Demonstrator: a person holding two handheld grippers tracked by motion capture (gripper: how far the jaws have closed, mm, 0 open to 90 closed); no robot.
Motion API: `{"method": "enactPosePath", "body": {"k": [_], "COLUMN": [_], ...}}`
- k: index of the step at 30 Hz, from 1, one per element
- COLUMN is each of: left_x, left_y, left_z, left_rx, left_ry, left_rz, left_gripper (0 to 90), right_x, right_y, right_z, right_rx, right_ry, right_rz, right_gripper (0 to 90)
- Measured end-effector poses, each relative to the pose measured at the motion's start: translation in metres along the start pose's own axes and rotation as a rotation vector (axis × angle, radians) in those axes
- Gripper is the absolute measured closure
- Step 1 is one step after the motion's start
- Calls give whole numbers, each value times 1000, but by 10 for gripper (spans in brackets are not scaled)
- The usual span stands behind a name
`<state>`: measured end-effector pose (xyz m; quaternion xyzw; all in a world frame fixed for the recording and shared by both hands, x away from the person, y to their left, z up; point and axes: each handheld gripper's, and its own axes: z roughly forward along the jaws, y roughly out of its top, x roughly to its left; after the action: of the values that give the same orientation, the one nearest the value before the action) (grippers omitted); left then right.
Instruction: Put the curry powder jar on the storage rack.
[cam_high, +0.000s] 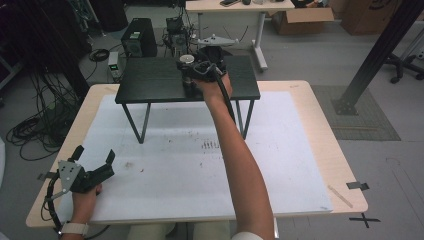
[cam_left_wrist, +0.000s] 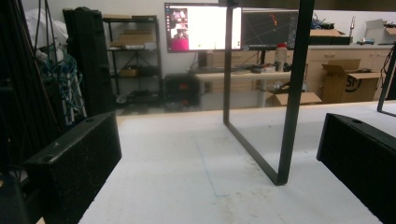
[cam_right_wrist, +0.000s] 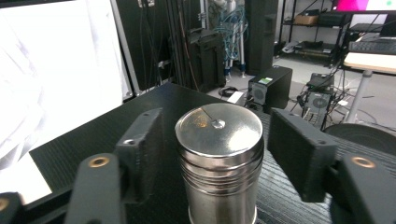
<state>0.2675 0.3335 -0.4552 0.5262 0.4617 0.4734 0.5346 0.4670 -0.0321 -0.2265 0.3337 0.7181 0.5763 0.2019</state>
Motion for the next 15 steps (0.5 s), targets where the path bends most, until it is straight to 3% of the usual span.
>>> {"method": "enactPosePath", "body": {"k": [8,15], "left_x": [0,0], "left_y": [0,0], "left_z": [0,0], "left_rx": [0,-1], "left_ry": [0,0], "left_rz": [1,4], "left_gripper": [2,2], "right_x": [6,11], "right_y": [3,7], "right_z": [-8,-19], "right_rx": [-13,-33], "right_ry": [-5,-28], "right_rz": [-14,-7], "right_gripper": [274,130]}}
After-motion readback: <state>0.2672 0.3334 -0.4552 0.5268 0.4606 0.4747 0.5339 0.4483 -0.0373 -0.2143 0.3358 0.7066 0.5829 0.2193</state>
